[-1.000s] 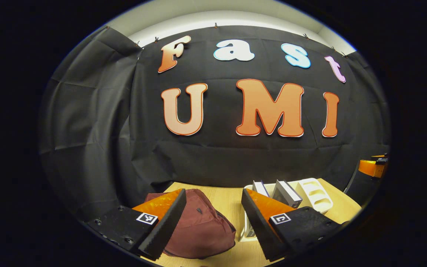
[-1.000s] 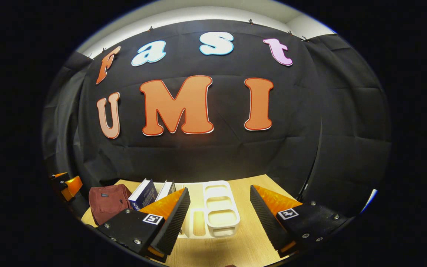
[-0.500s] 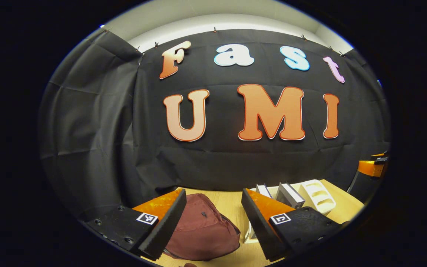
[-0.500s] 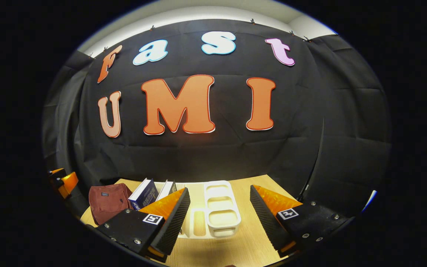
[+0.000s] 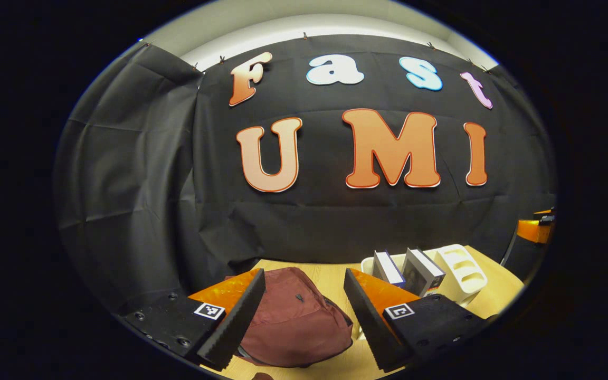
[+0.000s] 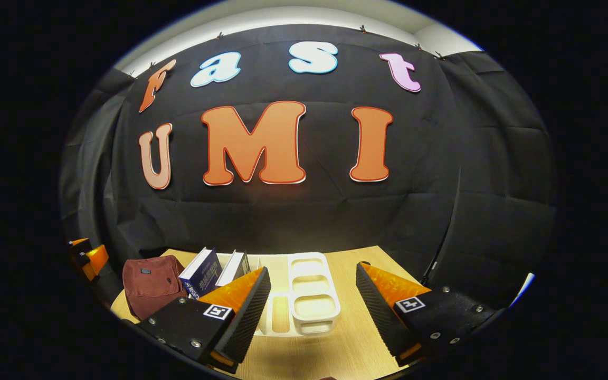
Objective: Open the schoolbag, grab two books from the bookshelf and put them into the schoolbag.
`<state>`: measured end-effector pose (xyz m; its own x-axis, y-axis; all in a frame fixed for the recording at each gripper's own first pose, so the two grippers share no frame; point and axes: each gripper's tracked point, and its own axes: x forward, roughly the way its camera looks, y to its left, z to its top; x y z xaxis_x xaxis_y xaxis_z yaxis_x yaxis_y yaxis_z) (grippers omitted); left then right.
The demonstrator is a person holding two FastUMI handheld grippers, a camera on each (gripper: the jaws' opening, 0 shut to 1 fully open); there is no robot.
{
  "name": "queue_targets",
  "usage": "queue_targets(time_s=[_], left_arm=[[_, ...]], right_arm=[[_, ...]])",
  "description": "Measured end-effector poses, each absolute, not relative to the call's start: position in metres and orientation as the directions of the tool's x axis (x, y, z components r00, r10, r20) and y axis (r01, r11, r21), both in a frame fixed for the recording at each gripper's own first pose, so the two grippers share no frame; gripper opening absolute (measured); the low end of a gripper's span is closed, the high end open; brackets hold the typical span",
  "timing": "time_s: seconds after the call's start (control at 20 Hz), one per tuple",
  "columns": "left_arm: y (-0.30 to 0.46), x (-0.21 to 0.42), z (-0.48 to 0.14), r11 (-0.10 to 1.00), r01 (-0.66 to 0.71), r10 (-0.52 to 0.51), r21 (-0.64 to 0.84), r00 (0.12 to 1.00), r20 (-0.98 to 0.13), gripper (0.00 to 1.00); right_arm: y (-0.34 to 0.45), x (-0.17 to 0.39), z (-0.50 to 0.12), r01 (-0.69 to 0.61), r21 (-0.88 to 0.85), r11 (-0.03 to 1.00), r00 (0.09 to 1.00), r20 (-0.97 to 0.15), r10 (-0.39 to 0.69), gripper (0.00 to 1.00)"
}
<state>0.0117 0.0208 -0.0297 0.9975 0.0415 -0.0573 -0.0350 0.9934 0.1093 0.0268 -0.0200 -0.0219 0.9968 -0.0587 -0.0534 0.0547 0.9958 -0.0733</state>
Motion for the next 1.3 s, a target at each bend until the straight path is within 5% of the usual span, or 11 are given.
queue_targets(time_s=[0.25, 0.95, 1.3], left_arm=[[0.022, 0.014, -0.062, 0.973, -0.007, 0.033, 0.231, 0.993, -0.111, 0.96], [-0.002, 0.014, -0.286, 0.791, 0.307, 0.042, 0.53, 0.835, -0.548, 0.98], [0.019, 0.02, -0.337, 0.724, 0.35, 0.115, 0.594, 0.788, -0.605, 0.98]], right_arm=[[-0.024, 0.028, -0.031, 0.067, -0.09, 0.994, 0.994, -0.076, -0.074, 0.96], [-0.071, 0.024, -0.072, 0.15, -0.144, 0.978, 0.961, -0.213, -0.179, 0.97], [-0.081, 0.027, -0.073, 0.174, -0.146, 0.974, 0.952, -0.227, -0.204, 0.97]])
